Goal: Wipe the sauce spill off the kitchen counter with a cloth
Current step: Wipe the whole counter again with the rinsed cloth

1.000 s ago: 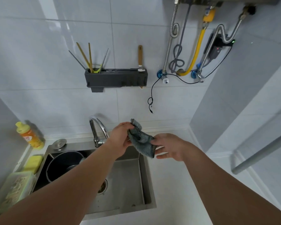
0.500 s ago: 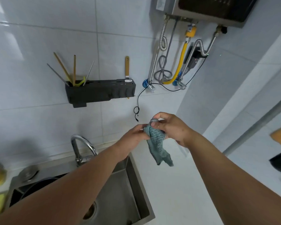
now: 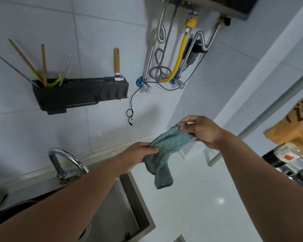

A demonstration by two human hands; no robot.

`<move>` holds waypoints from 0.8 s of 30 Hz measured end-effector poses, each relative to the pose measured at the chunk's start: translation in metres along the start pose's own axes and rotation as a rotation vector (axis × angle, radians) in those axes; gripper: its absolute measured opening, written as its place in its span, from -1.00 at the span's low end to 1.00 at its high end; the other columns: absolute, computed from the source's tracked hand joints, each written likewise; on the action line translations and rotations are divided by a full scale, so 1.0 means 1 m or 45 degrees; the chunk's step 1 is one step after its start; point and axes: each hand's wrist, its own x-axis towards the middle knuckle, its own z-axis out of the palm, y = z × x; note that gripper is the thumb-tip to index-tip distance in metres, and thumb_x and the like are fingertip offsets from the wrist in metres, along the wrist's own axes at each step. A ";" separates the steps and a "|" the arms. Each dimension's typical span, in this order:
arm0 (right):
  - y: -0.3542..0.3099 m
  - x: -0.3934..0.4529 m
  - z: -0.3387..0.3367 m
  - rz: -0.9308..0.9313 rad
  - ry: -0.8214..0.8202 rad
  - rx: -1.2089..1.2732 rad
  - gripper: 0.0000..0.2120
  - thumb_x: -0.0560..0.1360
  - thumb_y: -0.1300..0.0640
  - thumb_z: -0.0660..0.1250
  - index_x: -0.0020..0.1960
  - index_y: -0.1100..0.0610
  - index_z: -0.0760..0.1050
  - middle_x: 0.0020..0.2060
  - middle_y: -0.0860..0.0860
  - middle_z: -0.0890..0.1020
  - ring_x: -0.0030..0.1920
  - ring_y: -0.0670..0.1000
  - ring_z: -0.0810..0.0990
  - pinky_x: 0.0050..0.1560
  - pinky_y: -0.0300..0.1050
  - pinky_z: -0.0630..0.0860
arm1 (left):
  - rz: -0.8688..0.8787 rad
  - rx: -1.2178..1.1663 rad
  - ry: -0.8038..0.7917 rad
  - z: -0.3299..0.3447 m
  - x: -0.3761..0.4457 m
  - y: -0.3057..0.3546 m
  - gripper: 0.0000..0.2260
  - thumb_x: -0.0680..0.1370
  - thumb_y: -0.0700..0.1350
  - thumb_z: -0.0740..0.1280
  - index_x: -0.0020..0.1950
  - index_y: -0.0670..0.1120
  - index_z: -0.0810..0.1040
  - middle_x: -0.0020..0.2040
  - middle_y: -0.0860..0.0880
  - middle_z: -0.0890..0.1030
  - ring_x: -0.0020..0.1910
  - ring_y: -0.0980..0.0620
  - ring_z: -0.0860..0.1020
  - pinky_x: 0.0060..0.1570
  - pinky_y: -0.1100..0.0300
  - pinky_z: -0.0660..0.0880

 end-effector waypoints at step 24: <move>0.108 0.189 -0.018 -0.250 -1.213 -0.218 -0.81 0.53 0.11 0.48 0.12 -0.05 0.73 0.04 0.02 0.76 0.04 0.01 0.71 0.01 -0.04 0.67 | -0.388 0.247 0.885 0.042 0.127 -0.059 -0.76 0.60 -0.35 0.31 0.22 -0.20 0.67 0.08 -0.22 0.70 0.01 -0.11 0.68 0.09 0.09 0.64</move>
